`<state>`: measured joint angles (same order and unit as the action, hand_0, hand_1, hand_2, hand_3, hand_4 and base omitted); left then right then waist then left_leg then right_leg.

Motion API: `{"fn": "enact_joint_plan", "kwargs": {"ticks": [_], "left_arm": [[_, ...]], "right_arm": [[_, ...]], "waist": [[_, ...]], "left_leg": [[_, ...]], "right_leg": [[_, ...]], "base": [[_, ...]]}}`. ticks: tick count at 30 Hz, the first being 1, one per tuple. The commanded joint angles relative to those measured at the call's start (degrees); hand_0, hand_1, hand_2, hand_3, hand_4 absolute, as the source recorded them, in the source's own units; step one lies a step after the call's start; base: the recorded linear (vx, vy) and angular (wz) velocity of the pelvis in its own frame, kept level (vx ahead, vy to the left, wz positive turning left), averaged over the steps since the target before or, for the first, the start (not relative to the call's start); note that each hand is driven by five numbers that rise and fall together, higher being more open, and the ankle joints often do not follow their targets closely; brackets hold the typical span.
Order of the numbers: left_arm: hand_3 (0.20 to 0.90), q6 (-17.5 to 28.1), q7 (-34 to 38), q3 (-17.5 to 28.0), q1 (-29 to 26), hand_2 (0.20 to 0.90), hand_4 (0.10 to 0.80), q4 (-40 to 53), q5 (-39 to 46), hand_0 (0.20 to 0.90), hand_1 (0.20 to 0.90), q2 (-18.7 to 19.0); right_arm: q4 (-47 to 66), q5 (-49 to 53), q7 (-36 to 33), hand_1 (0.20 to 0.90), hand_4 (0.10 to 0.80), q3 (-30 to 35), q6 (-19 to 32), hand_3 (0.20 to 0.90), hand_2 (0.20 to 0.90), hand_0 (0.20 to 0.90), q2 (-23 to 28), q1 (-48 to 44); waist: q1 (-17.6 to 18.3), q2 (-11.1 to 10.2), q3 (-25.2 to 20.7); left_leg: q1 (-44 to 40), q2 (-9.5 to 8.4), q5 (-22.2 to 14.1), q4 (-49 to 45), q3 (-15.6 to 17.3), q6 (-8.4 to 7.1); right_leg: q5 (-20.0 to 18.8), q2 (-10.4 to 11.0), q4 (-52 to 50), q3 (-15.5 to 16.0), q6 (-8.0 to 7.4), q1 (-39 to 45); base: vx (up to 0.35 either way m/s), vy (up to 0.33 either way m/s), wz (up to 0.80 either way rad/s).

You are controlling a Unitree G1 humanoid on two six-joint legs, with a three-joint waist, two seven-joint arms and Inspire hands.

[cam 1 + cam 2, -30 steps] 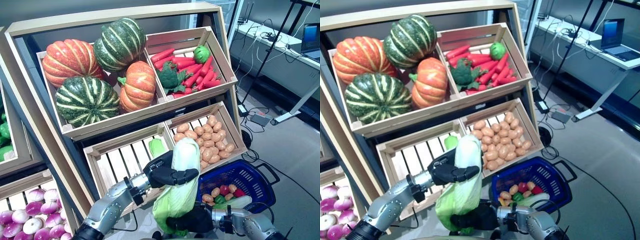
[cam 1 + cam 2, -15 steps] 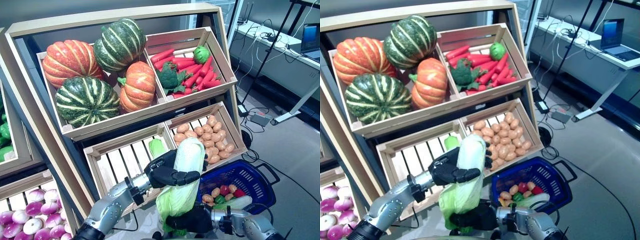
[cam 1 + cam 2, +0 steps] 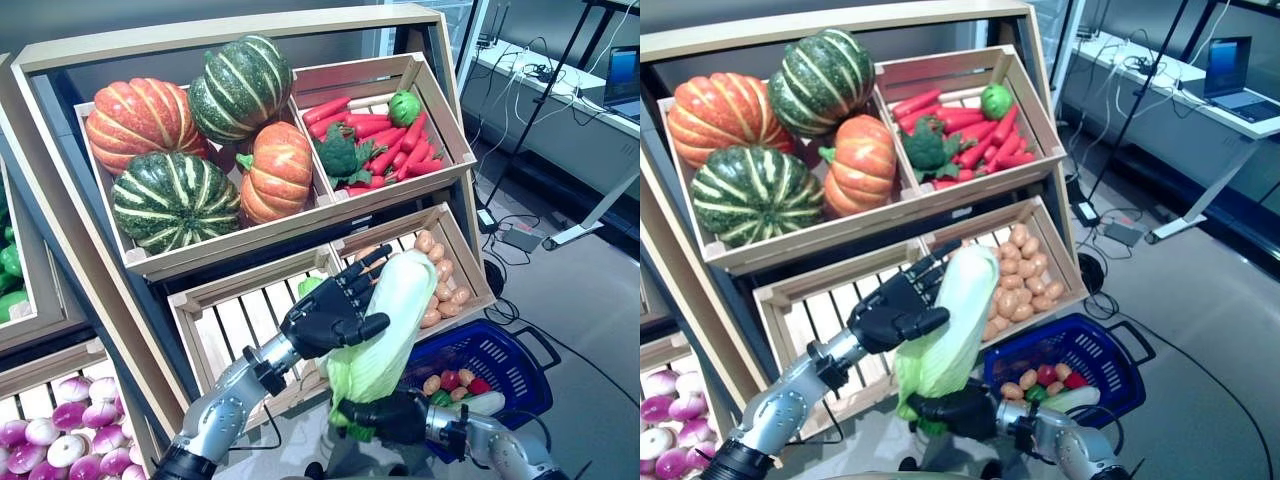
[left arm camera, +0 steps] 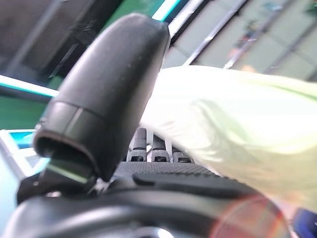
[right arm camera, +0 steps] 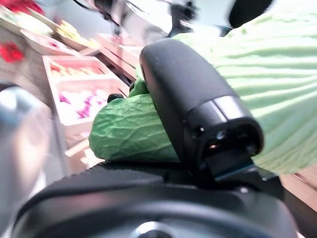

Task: Put vegetables into the basket

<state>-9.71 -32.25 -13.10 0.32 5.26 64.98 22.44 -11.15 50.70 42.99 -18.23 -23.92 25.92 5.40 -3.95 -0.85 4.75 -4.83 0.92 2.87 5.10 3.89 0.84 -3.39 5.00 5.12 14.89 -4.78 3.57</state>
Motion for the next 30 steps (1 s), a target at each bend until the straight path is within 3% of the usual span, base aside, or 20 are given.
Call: {"fn": "enact_joint_plan", "kwargs": {"ticks": [1,20,24,27,30], "left_arm": [[0.900,4.03,-0.26,4.57,-3.64,0.900,0.800,5.21,5.90,0.900,0.900,-2.79],[0.900,5.02,4.22,16.11,-0.65,0.900,0.800,7.02,8.33,0.900,0.900,-6.06],[0.900,7.00,2.88,15.52,-2.64,0.900,0.800,6.16,7.95,0.900,0.900,-5.22],[0.900,9.22,2.11,15.72,-5.92,0.900,0.800,5.16,8.76,0.900,0.900,-4.80],[0.900,11.05,2.41,15.60,-8.13,0.900,0.800,4.94,9.19,0.900,0.900,-4.85]], "right_arm": [[3.56,11.11,-1.22,0.300,0.400,4.62,7.87,0.300,0.300,0.300,-2.44,-3.40],[3.40,20.39,-12.08,0.300,0.400,21.25,20.51,0.300,0.300,0.300,-11.01,0.83],[3.26,23.72,-14.19,0.300,0.400,22.19,26.74,0.300,0.300,0.300,-11.34,-1.92],[0.74,28.18,-17.97,0.300,0.400,25.09,31.75,0.300,0.300,0.300,-10.58,-6.82],[-0.82,28.81,-21.05,0.300,0.400,26.87,33.13,0.300,0.300,0.300,-10.04,-10.35]], "waist": [[0.81,-1.96,-2.03],[2.67,-2.02,-0.18],[2.73,-1.69,3.69],[2.85,-0.93,9.43],[2.85,-0.55,13.46]], "left_leg": [[-0.52,1.34,-3.25,-0.10,-1.95,-3.29],[1.85,2.12,-3.03,-0.10,-0.77,-3.39],[5.81,1.90,-1.99,-0.10,-0.63,-3.16],[10.44,1.66,-0.91,-2.26,-0.19,-2.90],[14.43,1.20,-1.17,-6.63,-0.35,-2.71]], "right_leg": [[0.09,3.74,-0.12,-1.04,-3.77,2.26],[0.08,2.92,-0.12,-1.91,-3.40,-0.01],[-0.15,2.59,-1.41,-2.04,-2.96,-4.64],[0.57,2.18,-5.51,-2.58,-1.95,-9.56],[1.37,1.94,-9.63,-2.96,-1.34,-12.98]], "base": [[0.000,0.000,0.00],[0.013,-0.009,-0.03],[-0.265,-0.055,0.01],[-0.324,-0.022,0.04],[-0.212,-0.022,0.03]]}}
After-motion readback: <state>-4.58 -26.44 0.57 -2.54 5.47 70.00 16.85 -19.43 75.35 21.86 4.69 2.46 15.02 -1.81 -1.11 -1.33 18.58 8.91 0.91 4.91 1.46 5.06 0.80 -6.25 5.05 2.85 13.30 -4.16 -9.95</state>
